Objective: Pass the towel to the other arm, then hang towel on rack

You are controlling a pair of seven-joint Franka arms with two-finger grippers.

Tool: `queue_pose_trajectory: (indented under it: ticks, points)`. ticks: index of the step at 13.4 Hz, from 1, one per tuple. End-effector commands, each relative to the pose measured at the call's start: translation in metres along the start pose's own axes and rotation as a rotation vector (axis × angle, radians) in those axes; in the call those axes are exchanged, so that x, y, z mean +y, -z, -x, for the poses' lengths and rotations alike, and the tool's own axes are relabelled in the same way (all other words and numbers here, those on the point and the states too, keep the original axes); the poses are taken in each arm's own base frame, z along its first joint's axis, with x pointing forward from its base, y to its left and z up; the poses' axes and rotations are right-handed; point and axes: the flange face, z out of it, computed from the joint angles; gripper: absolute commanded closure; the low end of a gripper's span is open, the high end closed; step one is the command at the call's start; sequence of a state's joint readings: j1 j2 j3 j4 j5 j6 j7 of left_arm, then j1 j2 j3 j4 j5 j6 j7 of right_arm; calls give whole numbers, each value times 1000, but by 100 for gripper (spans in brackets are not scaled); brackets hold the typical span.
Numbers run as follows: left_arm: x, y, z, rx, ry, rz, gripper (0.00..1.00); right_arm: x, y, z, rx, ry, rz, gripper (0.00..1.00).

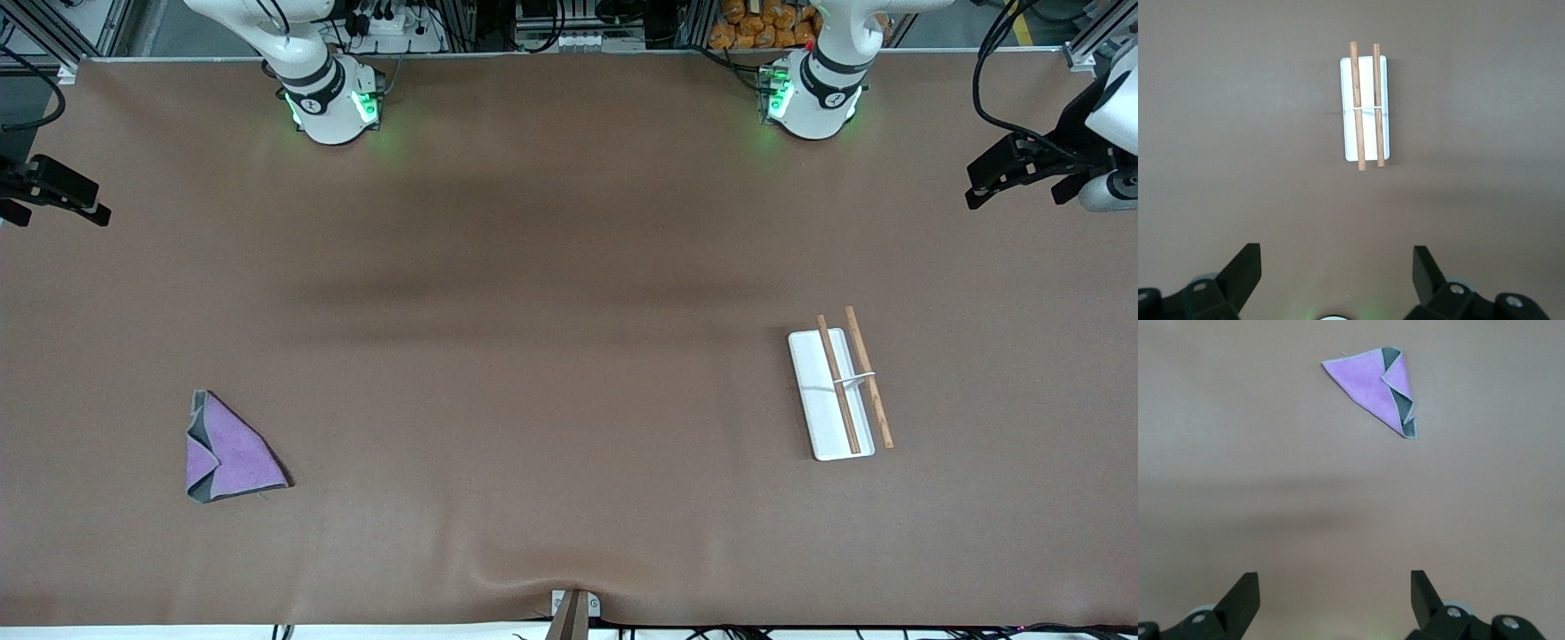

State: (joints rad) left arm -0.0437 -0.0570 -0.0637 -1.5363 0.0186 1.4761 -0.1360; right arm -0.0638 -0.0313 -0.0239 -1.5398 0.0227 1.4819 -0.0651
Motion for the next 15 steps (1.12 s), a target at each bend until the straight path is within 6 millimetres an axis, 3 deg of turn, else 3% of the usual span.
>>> queue_pose_trajectory:
  ticks: [1, 9, 15]
  points:
    - [10, 6, 10, -5, -37, -4, 0, 4, 5, 5, 9, -18, 16, 0]
    - [4, -1, 3, -15, -39, -3, 0, 7, -6, -4, 6, -20, 14, 0]
    - [3, -12, -1, -36, -38, -4, 0, 10, -46, -40, 2, 68, 15, 0]
